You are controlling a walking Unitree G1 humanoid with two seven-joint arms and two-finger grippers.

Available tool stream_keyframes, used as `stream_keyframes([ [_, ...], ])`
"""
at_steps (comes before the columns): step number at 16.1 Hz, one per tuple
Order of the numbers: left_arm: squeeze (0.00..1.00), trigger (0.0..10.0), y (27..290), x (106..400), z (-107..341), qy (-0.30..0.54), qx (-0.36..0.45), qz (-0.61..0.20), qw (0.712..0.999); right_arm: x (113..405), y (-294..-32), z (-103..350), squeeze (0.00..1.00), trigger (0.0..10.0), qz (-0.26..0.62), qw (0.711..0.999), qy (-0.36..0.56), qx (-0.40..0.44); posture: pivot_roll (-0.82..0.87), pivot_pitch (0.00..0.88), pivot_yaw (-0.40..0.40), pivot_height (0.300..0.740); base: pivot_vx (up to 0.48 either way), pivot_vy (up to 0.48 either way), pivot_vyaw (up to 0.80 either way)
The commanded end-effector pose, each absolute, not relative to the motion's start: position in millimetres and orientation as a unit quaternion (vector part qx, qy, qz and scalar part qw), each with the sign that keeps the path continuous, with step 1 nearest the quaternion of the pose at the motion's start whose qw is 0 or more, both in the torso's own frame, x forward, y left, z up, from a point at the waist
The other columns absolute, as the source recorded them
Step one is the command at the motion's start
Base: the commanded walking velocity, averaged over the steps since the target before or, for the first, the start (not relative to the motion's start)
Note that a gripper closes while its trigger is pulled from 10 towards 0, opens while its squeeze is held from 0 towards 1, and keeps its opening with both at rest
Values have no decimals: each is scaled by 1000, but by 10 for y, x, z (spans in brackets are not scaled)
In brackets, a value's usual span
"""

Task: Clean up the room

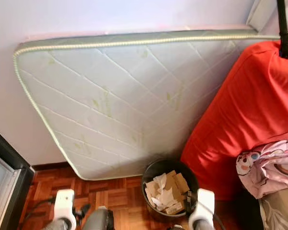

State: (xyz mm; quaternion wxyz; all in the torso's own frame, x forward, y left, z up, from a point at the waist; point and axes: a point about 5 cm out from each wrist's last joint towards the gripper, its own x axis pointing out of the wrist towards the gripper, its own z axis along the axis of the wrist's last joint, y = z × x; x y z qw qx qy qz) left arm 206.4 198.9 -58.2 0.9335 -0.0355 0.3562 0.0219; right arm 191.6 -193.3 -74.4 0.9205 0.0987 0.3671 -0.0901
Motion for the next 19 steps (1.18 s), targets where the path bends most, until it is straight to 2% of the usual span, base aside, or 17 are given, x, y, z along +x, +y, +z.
stream_keyframes([
  [1,0,10000,1962,2047,-626,369,-29,18,929,1838,-1924,-793,0,10000,-91,913,387,92,19,0,-8,695,0,0,0],
  [3,0,10000,1869,2011,-694,390,-23,2,920,1736,-1886,-852,0,10000,-75,905,412,77,24,0,-17,715,0,0,0],
  [6,0,10000,1842,2004,-723,403,-31,16,915,1737,-1861,-856,0,10000,-61,904,417,69,10,0,-28,740,0,0,0],
  [10,0,10000,1820,1959,-766,421,-23,9,907,1761,-1907,-846,0,10000,-71,902,420,68,10,0,-26,740,0,0,0],
  [17,0,10000,1882,1883,-803,432,-29,44,900,1702,-1920,-876,0,10000,-69,895,435,68,13,0,-30,740,0,0,0],
  [19,0,10000,1879,1864,-811,430,-34,50,901,1671,-1918,-893,0,10000,-69,891,444,68,16,0,-33,740,0,0,-728],
])
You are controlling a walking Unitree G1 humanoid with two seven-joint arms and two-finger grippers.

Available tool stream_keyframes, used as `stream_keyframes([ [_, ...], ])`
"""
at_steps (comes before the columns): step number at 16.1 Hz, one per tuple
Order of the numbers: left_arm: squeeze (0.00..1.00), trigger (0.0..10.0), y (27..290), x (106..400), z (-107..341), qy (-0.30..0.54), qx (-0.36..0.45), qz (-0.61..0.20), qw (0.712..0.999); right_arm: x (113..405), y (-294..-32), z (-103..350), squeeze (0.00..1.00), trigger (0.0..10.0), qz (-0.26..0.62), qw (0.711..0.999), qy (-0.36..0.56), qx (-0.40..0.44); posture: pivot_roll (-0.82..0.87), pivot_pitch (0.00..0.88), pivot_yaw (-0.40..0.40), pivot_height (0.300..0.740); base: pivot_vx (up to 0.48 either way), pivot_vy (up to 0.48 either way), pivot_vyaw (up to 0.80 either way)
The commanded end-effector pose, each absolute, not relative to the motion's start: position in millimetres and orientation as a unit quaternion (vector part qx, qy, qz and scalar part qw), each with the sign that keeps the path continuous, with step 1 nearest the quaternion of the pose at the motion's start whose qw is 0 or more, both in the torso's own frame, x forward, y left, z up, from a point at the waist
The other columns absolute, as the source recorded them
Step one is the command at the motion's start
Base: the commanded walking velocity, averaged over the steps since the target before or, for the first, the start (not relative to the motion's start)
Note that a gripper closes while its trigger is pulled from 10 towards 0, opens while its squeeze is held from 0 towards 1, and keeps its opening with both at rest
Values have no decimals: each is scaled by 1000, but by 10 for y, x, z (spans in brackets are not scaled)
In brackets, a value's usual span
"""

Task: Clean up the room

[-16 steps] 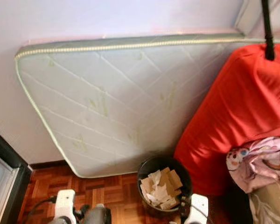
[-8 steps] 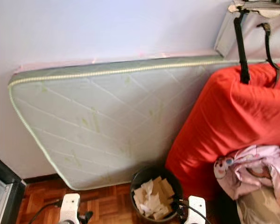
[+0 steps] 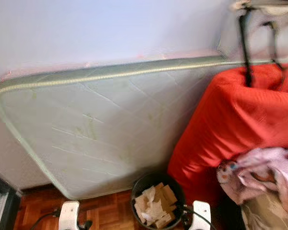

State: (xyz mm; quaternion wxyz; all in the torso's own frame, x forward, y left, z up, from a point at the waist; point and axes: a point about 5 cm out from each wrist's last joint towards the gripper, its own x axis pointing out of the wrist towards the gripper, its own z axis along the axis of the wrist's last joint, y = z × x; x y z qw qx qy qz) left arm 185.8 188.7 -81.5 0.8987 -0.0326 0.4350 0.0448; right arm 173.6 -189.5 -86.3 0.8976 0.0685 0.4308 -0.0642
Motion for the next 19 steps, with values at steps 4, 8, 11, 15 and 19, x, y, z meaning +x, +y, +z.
stream_keyframes([
  [4,0,10000,1875,1851,-817,430,-34,49,901,1650,-1910,-905,0,10000,-61,888,451,58,7,0,-33,740,0,0,-694],
  [8,0,10000,1848,1833,-829,432,-31,42,900,1626,-1938,-912,0,10000,-59,887,456,54,2,0,-31,740,0,0,-684],
  [11,0,10000,1863,1812,-836,432,-31,47,900,1525,-1922,-953,0,10000,-56,882,465,51,2,0,-31,740,0,0,-681],
  [15,0,10000,1902,1813,-828,429,-16,53,901,1532,-1930,-949,0,10000,-56,882,465,48,8,0,-35,740,0,-238,-680],
  [19,0,10000,1911,1826,-822,427,-24,60,902,1613,-1877,-928,0,10000,-53,884,462,47,9,10,-38,740,0,0,-681],
])
